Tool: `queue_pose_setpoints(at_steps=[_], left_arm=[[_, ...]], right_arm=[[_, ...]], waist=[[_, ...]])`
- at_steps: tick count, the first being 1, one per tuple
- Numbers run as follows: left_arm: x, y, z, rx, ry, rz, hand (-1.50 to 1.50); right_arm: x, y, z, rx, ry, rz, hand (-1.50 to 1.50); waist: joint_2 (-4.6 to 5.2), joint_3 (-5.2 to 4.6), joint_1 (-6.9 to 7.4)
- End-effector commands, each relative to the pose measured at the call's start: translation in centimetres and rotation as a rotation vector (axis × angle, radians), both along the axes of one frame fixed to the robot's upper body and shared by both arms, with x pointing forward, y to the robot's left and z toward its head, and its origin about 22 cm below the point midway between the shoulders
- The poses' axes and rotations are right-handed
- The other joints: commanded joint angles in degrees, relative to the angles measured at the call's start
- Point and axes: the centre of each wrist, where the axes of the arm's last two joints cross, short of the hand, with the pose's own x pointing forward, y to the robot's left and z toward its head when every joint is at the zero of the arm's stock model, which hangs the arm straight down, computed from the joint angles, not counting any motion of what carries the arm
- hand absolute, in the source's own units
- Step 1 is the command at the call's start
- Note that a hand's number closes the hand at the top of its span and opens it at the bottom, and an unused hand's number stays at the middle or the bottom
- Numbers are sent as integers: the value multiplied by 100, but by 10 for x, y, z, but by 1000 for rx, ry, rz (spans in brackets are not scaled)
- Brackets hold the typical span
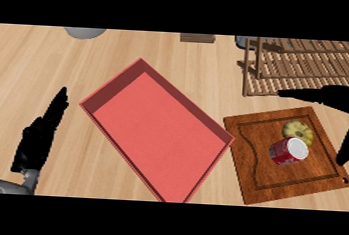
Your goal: Pick the can from the cutting board and place it in the cardboard box
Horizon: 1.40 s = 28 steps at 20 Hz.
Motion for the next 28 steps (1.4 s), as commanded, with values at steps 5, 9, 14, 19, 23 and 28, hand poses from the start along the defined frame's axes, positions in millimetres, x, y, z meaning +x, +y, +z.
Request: queue_pose_setpoints(at_steps=[5,9,14,19,23,28], left_arm=[[-2,-2,4,15,7,17,0],[-5,-2,-15,8,-11,9,0],[-9,-4,3,12,2,7,0],[-17,12,3,-4,-1,27,0],[-4,-14,-8,11,11,11,0],[-15,10,7,5,14,12,0]], right_arm=[[-3,13,-13,-64,32,17,-150],[-4,-5,-23,-77,29,11,-150],[-11,16,-58,-84,42,11,-150],[-14,7,-32,-90,30,15,-150],[-18,22,-63,-66,30,20,-150],[-18,21,-61,-65,24,-3,-150]], waist=[[-9,0,-43],[0,0,-36],[-9,1,-31],[-12,-1,-41],[-5,1,-55],[-17,0,-48]])
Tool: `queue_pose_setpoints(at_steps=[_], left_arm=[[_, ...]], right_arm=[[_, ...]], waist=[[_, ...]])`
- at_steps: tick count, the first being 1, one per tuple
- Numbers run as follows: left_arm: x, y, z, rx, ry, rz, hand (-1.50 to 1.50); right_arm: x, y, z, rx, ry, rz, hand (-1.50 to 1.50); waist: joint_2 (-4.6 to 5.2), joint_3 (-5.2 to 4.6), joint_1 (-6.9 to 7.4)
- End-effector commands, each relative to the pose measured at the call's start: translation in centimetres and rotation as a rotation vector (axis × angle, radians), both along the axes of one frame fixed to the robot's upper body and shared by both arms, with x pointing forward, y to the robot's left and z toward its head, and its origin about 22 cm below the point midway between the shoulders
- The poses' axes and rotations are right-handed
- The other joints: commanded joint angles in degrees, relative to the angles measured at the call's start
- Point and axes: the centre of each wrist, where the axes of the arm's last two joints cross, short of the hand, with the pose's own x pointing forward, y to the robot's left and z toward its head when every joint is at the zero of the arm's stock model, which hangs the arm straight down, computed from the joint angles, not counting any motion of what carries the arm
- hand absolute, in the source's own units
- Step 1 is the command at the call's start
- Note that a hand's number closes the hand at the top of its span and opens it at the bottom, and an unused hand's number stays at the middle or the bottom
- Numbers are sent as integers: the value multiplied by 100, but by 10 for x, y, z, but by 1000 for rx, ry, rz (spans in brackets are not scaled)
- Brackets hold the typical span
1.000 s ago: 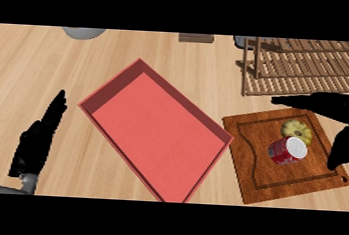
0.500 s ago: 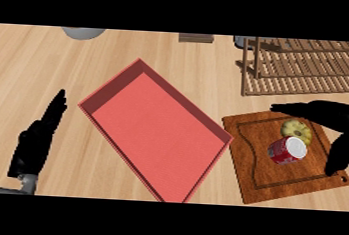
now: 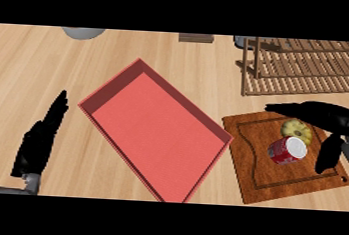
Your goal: Pick the can from the cutting board and place it in the cardboard box
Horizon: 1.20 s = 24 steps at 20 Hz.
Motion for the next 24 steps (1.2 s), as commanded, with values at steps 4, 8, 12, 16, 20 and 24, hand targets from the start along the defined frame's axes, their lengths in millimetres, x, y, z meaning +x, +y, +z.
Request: queue_pose_setpoints(at_steps=[4,8,12,16,20,24], left_arm=[[-15,6,2,-4,-3,-1,0],[7,5,3,-5,-8,-3,0],[-3,7,3,-15,-14,3,0],[-1,2,-7,-9,4,-9,0],[5,2,7,3,-11,1,0],[-2,5,6,7,0,1,0]], right_arm=[[-5,-11,-13,15,56,11,-150],[3,10,-3,16,44,31,-150],[-11,7,-33,-20,44,44,-150],[-5,6,-39,-20,66,58,-150],[-10,-11,-56,14,89,47,150],[2,27,-32,40,-156,23,150]], waist=[[-4,1,10],[-2,-1,-13],[-4,0,-9],[3,1,9],[8,3,17],[-9,1,-2]])
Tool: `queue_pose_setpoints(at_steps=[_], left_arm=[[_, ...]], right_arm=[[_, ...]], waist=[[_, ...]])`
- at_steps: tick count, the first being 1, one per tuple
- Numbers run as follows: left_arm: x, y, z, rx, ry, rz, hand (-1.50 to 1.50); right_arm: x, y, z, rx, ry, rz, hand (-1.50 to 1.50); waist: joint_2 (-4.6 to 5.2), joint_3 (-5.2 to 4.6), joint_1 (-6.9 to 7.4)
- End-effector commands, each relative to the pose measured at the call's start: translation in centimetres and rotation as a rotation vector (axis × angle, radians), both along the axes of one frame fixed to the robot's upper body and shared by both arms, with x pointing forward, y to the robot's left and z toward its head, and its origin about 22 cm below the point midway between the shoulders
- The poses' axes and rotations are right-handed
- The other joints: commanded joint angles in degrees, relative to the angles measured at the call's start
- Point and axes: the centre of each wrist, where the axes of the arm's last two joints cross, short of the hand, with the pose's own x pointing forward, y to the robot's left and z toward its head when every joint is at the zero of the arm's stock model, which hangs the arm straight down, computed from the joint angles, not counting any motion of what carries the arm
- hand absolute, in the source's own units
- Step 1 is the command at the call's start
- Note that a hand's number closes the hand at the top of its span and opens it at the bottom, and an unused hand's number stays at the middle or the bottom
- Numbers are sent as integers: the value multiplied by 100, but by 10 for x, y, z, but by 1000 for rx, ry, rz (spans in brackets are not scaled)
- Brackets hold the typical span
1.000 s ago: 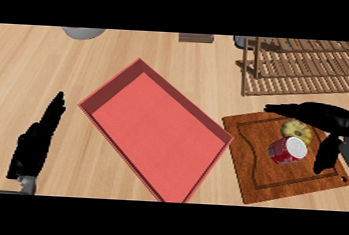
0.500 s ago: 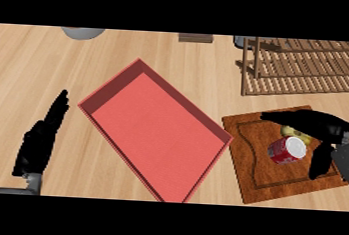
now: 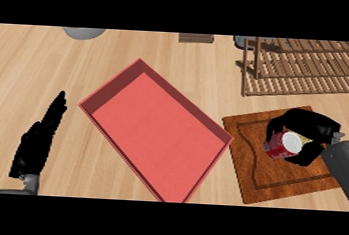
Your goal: Pick the can from the cutting board and place it in the cardboard box
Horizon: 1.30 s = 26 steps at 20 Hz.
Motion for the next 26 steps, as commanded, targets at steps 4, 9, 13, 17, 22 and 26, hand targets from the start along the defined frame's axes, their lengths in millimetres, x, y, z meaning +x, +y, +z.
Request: queue_pose_setpoints(at_steps=[4,9,13,17,22,26], left_arm=[[-1,-7,5,3,11,-4,0],[-9,2,8,-6,3,27,0],[-3,4,2,-9,10,23,0],[-1,3,3,-6,-7,12,0],[-8,-7,-14,4,6,6,0],[-6,-1,-8,-6,5,23,0]], right_arm=[[5,-16,19,51,-161,-4,150],[-26,12,-27,-65,-329,-282,150],[-34,37,-9,-122,-478,-436,150],[-52,44,4,-131,-600,-472,150],[-66,49,55,-28,-632,-512,150],[-84,73,74,310,-659,-436,150]], waist=[[3,7,-15],[-43,4,-131],[-41,-4,-196],[-17,2,-107],[-7,3,-67],[-42,3,-127]])
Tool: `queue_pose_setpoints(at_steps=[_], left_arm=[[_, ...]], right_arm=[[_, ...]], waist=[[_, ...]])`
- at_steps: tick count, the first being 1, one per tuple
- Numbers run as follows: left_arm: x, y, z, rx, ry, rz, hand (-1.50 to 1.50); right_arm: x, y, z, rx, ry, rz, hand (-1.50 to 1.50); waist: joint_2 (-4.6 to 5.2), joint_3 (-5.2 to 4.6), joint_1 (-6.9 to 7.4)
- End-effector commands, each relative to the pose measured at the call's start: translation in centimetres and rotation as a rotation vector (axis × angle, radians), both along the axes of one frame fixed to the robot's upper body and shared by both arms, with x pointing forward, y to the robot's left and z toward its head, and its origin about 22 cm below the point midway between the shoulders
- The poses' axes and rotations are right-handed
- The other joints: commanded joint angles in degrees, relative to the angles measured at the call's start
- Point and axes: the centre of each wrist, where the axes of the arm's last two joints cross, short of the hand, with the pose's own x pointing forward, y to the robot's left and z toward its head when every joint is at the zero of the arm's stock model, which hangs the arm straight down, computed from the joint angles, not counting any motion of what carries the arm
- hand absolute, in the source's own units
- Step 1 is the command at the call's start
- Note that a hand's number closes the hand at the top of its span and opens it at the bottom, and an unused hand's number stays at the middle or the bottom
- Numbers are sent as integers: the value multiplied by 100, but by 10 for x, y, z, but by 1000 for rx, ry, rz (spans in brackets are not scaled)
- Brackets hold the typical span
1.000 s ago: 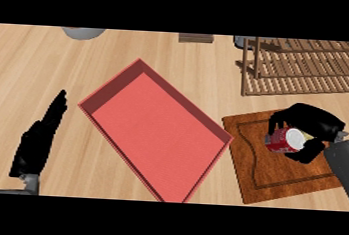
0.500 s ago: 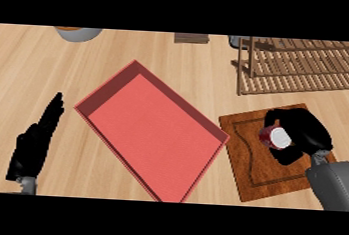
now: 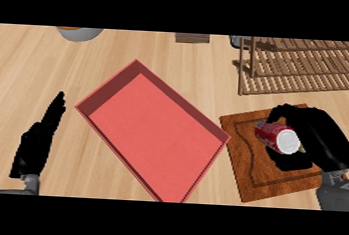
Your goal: Pick the can from the cutting board and place it in the cardboard box
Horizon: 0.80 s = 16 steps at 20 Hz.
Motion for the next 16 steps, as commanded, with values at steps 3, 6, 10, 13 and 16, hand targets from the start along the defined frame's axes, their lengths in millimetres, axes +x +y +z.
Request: queue_pose_setpoints(at_steps=[3,6,10,13,16], left_arm=[[3,2,1,-5,5,-23,0],[2,-10,18,7,1,-17,0],[-3,-2,13,3,5,-25,0],[13,-3,8,1,-5,-16,0],[-3,5,4,-6,-4,-19,0]], right_arm=[[-29,23,38,320,-116,201,150],[-16,45,63,371,-128,247,150],[-17,63,91,421,-134,297,150],[-23,85,114,424,-142,328,150],[-17,126,126,404,-127,285,150]], waist=[[-12,2,-54],[11,3,102],[21,1,109],[26,0,89],[23,-2,128]])
